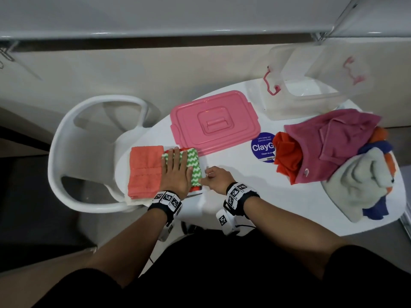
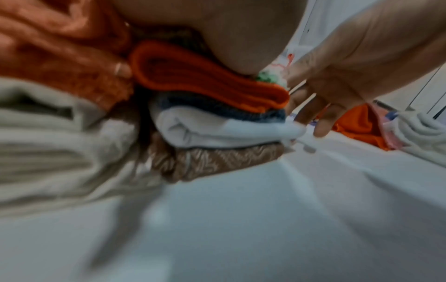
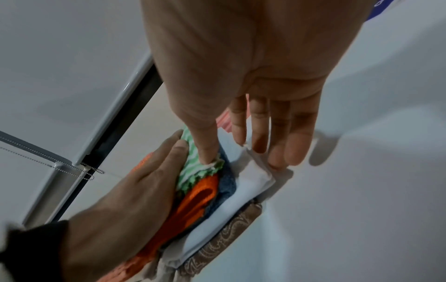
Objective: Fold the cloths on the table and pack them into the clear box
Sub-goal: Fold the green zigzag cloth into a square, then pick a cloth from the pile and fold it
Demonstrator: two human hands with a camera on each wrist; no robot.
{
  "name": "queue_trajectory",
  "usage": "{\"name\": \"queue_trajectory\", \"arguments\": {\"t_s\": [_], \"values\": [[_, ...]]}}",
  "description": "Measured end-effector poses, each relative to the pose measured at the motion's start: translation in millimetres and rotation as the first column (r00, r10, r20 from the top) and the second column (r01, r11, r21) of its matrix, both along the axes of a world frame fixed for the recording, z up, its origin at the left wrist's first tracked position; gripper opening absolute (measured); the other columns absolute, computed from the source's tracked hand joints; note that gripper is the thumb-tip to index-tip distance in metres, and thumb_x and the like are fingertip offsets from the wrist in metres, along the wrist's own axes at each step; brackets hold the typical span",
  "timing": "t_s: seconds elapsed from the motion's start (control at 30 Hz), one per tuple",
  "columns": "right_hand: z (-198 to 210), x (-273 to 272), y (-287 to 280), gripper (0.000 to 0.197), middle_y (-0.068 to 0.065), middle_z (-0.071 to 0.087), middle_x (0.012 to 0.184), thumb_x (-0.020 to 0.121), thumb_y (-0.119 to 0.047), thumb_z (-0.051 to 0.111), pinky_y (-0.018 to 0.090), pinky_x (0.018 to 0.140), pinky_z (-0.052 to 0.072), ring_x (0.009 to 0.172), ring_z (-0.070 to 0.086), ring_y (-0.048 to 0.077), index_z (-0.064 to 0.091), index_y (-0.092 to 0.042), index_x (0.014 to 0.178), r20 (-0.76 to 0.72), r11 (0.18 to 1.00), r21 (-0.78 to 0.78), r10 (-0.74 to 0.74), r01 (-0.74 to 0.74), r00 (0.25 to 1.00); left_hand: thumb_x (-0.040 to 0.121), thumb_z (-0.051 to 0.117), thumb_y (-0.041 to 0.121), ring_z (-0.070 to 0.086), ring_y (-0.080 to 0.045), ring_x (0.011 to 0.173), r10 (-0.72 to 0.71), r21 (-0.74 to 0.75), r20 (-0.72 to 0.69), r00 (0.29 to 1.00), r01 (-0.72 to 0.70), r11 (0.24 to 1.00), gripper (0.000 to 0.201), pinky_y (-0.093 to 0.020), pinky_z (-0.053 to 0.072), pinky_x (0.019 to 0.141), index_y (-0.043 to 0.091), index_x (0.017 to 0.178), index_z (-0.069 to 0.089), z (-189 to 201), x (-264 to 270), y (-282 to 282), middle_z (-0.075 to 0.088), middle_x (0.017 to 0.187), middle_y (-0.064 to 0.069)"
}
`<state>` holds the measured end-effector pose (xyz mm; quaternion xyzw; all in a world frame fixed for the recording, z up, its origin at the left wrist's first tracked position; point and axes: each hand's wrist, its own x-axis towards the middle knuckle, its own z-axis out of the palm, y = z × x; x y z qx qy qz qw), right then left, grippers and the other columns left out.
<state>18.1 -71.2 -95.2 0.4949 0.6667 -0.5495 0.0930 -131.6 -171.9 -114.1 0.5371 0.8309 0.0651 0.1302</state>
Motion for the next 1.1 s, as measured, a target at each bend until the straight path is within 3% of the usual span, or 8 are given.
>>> {"name": "queue_trajectory", "arguments": {"t_s": [0.17,0.3,0.43,0.6,0.73,0.8,0.9,1.1], "values": [[-1.2,12.2,6.0,0.066,0.003,0.059,0.136,0.082,-0.042,0.074,0.041,0.104,0.047,0.113,0.064,0.021,0.049,-0.023,0.14,-0.083,0.996,-0.092,-0.012,0.005,0.996,0.1,0.021,0.049,-0.008,-0.027,0.151,0.032,0.204,-0.034,0.999,-0.024,0.979,0.063,-0.046,-0.013,0.12,0.017,0.155,0.018,37.5,17.6,14.0,0.007,0.163,-0.012],[1.1,41.8,22.2,0.041,-0.001,0.066,0.12,0.084,-0.029,0.073,0.035,0.097,0.051,0.106,0.064,0.018,0.06,-0.026,0.123,-0.135,0.994,-0.045,-0.109,0.104,0.985,0.098,0.044,0.043,0.009,-0.031,0.15,-0.028,0.388,-0.012,1.0,0.031,0.921,0.052,-0.052,0.0,0.121,0.016,0.143,0.043,61.6,47.4,40.9,0.03,0.157,-0.011],[4.2,98.6,54.6,0.025,-0.003,0.07,0.1,0.086,-0.022,0.071,0.022,0.084,0.045,0.099,0.066,0.016,0.067,-0.021,0.11,-0.098,0.946,0.126,-0.289,0.299,0.952,0.095,0.051,0.041,0.025,-0.034,0.144,-0.127,0.415,0.015,0.992,0.109,0.903,0.036,-0.057,0.02,0.116,0.016,0.119,0.063,61.5,83.3,74.0,0.049,0.143,-0.012],[18.8,182.2,97.5,0.029,-0.005,0.066,0.094,0.083,-0.035,0.075,0.024,0.082,0.042,0.091,0.061,0.015,0.065,-0.019,0.106,-0.019,0.863,0.32,-0.407,0.392,0.913,0.087,0.053,0.036,0.044,-0.036,0.128,-0.232,0.325,0.203,0.951,0.158,0.933,0.027,-0.05,0.036,0.105,0.018,0.1,0.068,51.5,140.1,116.3,0.063,0.124,-0.007],[26.6,245.1,122.6,0.039,-0.003,0.058,0.103,0.073,-0.044,0.08,0.031,0.081,0.047,0.095,0.059,0.021,0.056,-0.025,0.097,0.095,0.781,0.492,-0.487,0.384,0.868,0.085,0.059,0.019,0.053,-0.031,0.109,-0.334,0.223,0.283,0.899,0.277,0.934,0.024,-0.039,0.043,0.089,0.017,0.108,0.066,56.5,194.0,164.9,0.065,0.112,-0.004],[24.0,261.4,136.9,0.055,0.004,0.05,0.119,0.068,-0.045,0.082,0.035,0.086,0.046,0.107,0.052,0.027,0.053,-0.021,0.109,0.13,0.748,0.584,-0.469,0.315,0.873,0.086,0.059,0.013,0.052,-0.031,0.114,-0.374,0.19,0.313,0.873,0.329,0.925,0.033,-0.039,0.042,0.094,0.017,0.119,0.063,65.3,218.2,192.3,0.063,0.12,-0.005],[22.7,260.0,159.7,0.07,0.009,0.05,0.126,0.07,-0.047,0.08,0.038,0.088,0.048,0.112,0.053,0.031,0.048,-0.016,0.123,0.152,0.817,0.512,-0.39,0.265,0.908,0.089,0.054,0.011,0.045,-0.032,0.124,-0.365,0.07,0.322,0.874,0.362,0.929,0.05,-0.042,0.039,0.104,0.019,0.138,0.05,85.6,247.9,228.2,0.053,0.134,-0.01],[29.9,257.8,177.6,0.006,0.005,0.066,0.092,0.086,-0.018,0.059,0.031,0.069,0.048,0.084,0.062,0.028,0.059,-0.016,0.092,0.002,0.788,0.563,-0.303,0.25,0.953,0.083,0.057,0.015,0.049,-0.03,0.124,-0.252,-0.095,0.235,0.939,0.28,0.955,0.063,-0.046,0.041,0.105,0.03,0.143,0.043,106.8,266.7,262.5,0.053,0.138,-0.007]]}}
